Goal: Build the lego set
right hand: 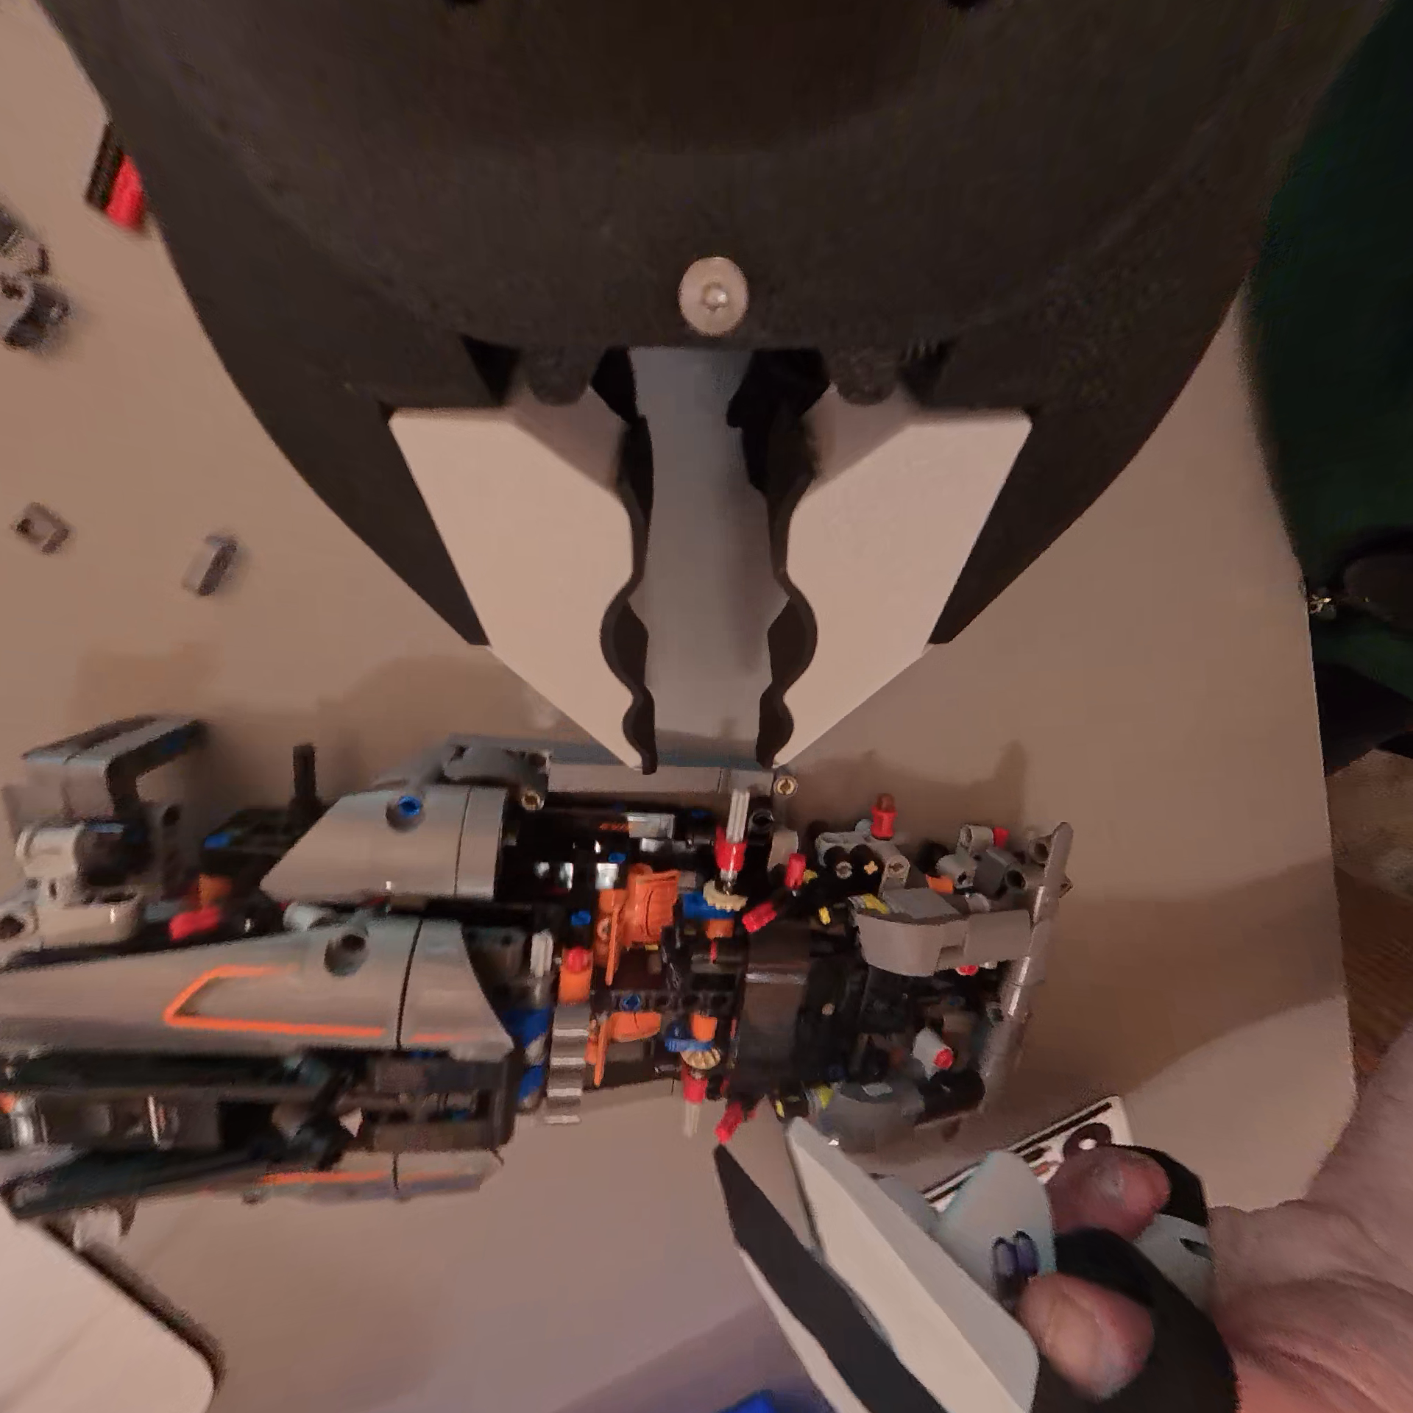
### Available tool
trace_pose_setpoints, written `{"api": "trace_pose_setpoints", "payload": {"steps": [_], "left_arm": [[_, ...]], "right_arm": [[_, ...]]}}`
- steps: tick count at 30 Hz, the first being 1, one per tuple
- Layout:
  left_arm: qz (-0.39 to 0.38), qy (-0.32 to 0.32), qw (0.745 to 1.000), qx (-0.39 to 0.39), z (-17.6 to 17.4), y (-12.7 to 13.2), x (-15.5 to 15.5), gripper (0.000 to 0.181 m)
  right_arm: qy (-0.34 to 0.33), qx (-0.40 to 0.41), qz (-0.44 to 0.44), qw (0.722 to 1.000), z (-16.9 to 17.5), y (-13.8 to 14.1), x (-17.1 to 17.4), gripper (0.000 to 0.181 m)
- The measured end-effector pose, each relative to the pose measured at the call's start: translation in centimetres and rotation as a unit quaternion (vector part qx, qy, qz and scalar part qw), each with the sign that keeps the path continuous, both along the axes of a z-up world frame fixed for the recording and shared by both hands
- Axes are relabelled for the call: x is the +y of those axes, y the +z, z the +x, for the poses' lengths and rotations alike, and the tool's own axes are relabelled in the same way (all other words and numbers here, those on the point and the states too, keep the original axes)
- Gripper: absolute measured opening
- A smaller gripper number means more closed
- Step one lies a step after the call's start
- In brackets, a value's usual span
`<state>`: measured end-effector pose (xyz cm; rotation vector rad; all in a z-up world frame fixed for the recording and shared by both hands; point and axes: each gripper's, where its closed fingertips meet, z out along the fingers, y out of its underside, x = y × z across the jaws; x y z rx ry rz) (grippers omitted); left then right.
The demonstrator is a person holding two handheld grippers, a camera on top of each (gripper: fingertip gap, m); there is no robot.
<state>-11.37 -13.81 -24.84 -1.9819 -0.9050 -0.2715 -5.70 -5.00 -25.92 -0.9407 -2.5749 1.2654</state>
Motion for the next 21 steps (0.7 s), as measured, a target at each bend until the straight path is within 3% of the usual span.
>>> {"api": "trace_pose_setpoints", "payload": {"steps": [4,9,21], "left_arm": [[-0.01,-0.016,0.999,-0.026,1.2,-1.1,-0.1,0.056],[-0.03,-0.049,0.997,-0.05,2.7,-2.1,0.3,0.056],[-0.029,-0.025,0.998,-0.044,4.2,-2.1,1.4,0.056]], "right_arm": [[-0.021,-0.035,0.01,0.999,0.9,-1.5,0.0,0.048],[-0.036,-0.047,0.001,0.998,0.6,-2.0,-0.8,0.058],[-0.044,-0.058,-0.013,0.997,-0.9,-1.9,-0.7,0.061]]}}
